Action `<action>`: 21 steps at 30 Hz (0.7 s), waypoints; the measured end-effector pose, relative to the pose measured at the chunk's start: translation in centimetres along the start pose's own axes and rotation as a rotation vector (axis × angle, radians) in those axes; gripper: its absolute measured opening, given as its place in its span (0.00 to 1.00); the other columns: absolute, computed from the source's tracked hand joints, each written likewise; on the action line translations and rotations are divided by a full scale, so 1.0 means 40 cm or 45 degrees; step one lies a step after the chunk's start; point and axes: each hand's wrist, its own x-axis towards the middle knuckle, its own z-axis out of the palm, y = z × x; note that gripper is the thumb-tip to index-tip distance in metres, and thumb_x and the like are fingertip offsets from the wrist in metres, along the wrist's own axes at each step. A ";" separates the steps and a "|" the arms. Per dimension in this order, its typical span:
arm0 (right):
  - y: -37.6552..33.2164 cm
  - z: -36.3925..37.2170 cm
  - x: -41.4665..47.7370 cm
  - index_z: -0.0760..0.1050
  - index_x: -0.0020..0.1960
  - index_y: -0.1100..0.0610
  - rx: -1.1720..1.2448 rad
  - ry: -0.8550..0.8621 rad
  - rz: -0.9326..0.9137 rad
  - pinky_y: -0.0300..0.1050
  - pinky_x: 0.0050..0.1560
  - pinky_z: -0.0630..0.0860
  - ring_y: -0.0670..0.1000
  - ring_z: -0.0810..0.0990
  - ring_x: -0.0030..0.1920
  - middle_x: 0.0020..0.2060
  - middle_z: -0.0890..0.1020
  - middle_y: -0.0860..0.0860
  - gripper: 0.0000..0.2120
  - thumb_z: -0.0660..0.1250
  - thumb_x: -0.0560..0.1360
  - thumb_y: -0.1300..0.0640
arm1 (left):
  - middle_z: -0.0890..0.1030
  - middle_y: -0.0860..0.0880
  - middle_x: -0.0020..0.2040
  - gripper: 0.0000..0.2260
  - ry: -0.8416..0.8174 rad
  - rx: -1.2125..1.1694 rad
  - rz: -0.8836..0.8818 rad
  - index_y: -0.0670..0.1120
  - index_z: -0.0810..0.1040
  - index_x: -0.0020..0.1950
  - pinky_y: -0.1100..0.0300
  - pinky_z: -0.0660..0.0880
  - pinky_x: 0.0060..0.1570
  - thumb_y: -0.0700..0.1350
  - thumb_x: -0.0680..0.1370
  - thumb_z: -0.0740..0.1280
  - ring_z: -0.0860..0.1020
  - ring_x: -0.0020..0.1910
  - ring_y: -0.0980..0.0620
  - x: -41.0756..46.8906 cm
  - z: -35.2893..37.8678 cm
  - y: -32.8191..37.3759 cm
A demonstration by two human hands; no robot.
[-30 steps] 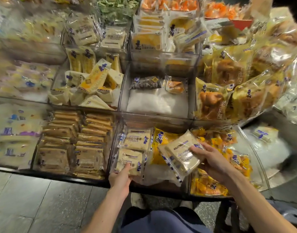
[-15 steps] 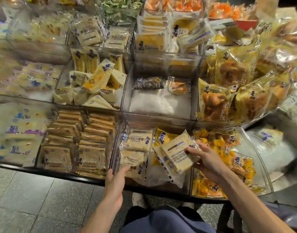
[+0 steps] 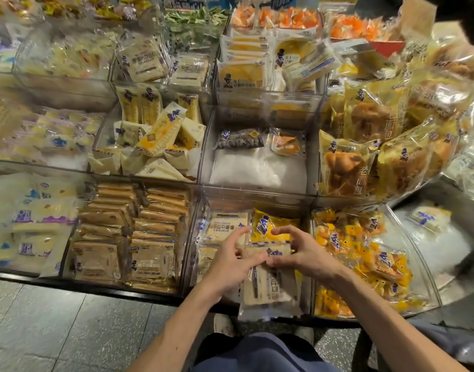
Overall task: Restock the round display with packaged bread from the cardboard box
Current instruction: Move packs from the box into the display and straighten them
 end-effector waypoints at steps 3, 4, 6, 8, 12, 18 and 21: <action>0.003 0.005 -0.009 0.71 0.63 0.53 0.176 0.033 0.128 0.51 0.45 0.83 0.56 0.86 0.47 0.52 0.85 0.56 0.31 0.78 0.65 0.49 | 0.81 0.47 0.59 0.19 0.244 -0.408 -0.059 0.63 0.74 0.63 0.51 0.79 0.55 0.48 0.76 0.74 0.82 0.54 0.51 0.002 -0.039 -0.031; 0.007 0.010 -0.014 0.72 0.62 0.55 0.236 0.013 0.187 0.49 0.42 0.82 0.57 0.86 0.46 0.50 0.86 0.57 0.28 0.77 0.67 0.49 | 0.82 0.46 0.57 0.15 0.365 -0.504 -0.066 0.59 0.75 0.61 0.55 0.81 0.47 0.46 0.77 0.72 0.83 0.51 0.51 0.000 -0.049 -0.039; 0.015 0.036 -0.014 0.74 0.58 0.59 0.343 -0.020 0.242 0.49 0.41 0.81 0.59 0.85 0.45 0.47 0.86 0.59 0.22 0.76 0.70 0.50 | 0.83 0.45 0.52 0.12 0.552 -0.642 -0.084 0.53 0.75 0.61 0.58 0.80 0.36 0.44 0.79 0.70 0.84 0.43 0.52 0.001 -0.054 -0.052; 0.009 0.070 0.013 0.77 0.56 0.63 0.363 0.058 0.209 0.47 0.39 0.81 0.57 0.85 0.42 0.47 0.86 0.60 0.18 0.75 0.72 0.54 | 0.82 0.45 0.52 0.13 0.624 -0.739 -0.080 0.50 0.74 0.63 0.57 0.81 0.35 0.42 0.80 0.68 0.84 0.37 0.52 0.007 -0.048 -0.055; -0.037 0.109 0.116 0.78 0.53 0.62 0.219 0.347 0.101 0.46 0.36 0.82 0.51 0.85 0.37 0.45 0.86 0.59 0.14 0.76 0.72 0.57 | 0.79 0.50 0.60 0.20 0.641 -0.538 0.063 0.57 0.70 0.70 0.49 0.84 0.40 0.44 0.80 0.68 0.85 0.41 0.53 0.046 -0.061 -0.046; -0.057 0.121 0.221 0.78 0.56 0.61 -0.148 0.511 0.066 0.48 0.36 0.84 0.48 0.82 0.33 0.40 0.83 0.53 0.18 0.77 0.72 0.54 | 0.69 0.54 0.69 0.34 0.391 0.357 0.052 0.54 0.63 0.78 0.67 0.79 0.43 0.51 0.75 0.74 0.76 0.60 0.53 0.119 -0.146 -0.048; -0.045 0.135 0.246 0.79 0.56 0.59 -0.293 0.511 0.109 0.55 0.43 0.84 0.51 0.86 0.38 0.43 0.85 0.55 0.18 0.77 0.71 0.51 | 0.72 0.49 0.64 0.31 0.333 0.871 0.060 0.50 0.65 0.77 0.61 0.70 0.57 0.52 0.76 0.72 0.72 0.58 0.54 0.140 -0.176 -0.070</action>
